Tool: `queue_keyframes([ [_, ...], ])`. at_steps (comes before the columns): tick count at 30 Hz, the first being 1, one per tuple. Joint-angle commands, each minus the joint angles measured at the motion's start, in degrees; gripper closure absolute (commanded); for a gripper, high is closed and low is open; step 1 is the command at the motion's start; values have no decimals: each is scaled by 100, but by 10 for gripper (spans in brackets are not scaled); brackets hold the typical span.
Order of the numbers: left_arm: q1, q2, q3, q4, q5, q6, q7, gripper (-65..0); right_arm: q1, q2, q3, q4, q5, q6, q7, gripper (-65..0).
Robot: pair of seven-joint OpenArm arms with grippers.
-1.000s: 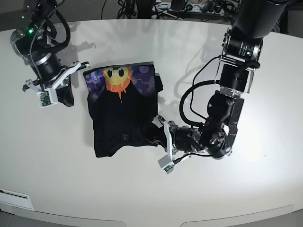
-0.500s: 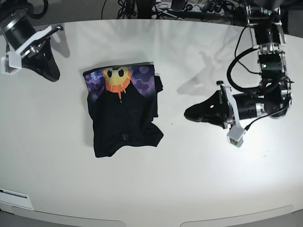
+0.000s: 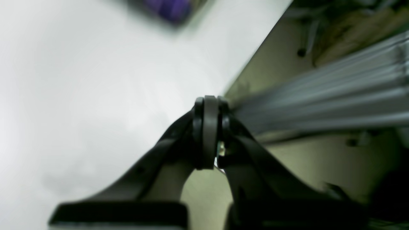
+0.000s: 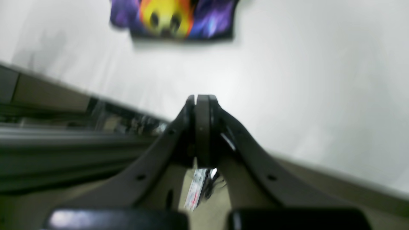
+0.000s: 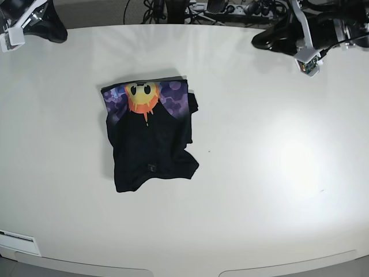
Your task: Fold the T-shirt properly
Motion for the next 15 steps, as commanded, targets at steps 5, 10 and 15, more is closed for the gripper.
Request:
queue_keyframes([
  [5,1198,234,-579,94,-185,-337,-95,0,-695,35,131,70,176,20,-391,0],
  [10,2221,651,-592,94,-185,-368,-95,0,-1340,-61,111,70,176,24,-612,0],
  [15,2909,850,-588,-85,-185,-368,-95,0,-1779,-105,-208,-557,131,73,-686,0],
])
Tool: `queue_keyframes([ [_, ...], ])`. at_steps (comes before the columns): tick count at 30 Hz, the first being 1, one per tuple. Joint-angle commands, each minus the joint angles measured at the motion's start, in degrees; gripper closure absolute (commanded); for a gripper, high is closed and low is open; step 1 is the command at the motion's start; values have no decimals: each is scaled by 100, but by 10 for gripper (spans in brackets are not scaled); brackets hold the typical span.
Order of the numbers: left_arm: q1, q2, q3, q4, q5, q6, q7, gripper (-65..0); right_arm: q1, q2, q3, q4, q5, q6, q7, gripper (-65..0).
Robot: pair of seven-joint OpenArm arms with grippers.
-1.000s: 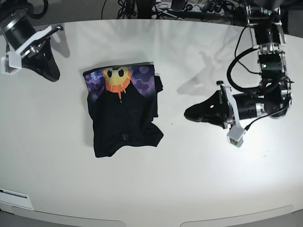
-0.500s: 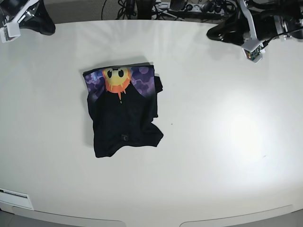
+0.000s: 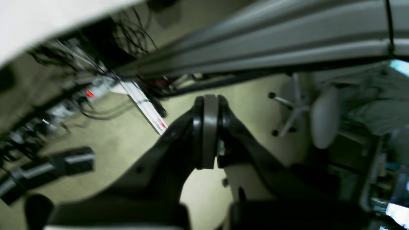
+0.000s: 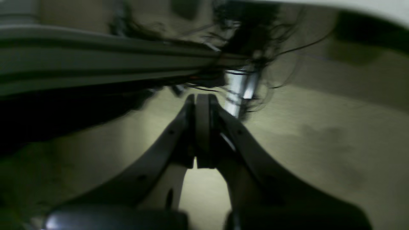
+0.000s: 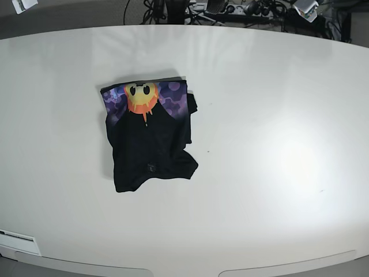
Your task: Fold the T-shirt properly
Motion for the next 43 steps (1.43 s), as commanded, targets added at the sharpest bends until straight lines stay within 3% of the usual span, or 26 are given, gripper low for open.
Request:
queue_keyframes([
  [1,170,-4,-33,-160,-66,-52,25,0,-184,31,-74,-205,-52,8,-20,0],
  [6,223,-11,-33,-1447,111,-52,25,0,-173,114,-925,-1561,-531,8,275,0],
  [14,-1003,-68,446,-4273,1829,-52,-1047,0,719,697,-2435,-3713,-2310,8,1716,0],
  [20,-2341,-328,1626,-6575,3604,-52,-3010,0,1834,730,-3200,-5051,-4017,8,3110,0],
  [24,-3289,-313,2564,-7934,5318,-52,-5174,0,2549,743,-3683,-5928,-5320,8,4465,0],
  [25,-3554,-291,2811,-8266,5799,103,-5687,0,2732,743,-3832,-6140,-5628,8,4734,0],
  [26,-3829,-258,3064,-8596,6284,402,-6177,0,2931,743,-3991,-6354,-5939,-122,4970,0],
  [28,-4395,-149,3569,-9226,7036,1110,-7044,0,3348,743,-4347,-6802,-6535,-774,5421,0],
  [30,-4905,35,4061,-9805,7322,1672,-7639,0,3777,741,-4730,-7305,-6979,-1250,5786,0],
  [34,-5506,599,4854,-10618,7335,2052,-7814,0,4518,675,-5563,-8358,-7361,-1779,6135,0],
  [38,-5528,1010,5281,-10795,7335,2579,-8105,0,4922,411,-6177,-8953,-7652,-2271,6249,0],
  [43,-5241,1386,5357,-10760,7298,2411,-8137,0,4999,179,-6507,-8979,-7678,-2380,6273,0],
])
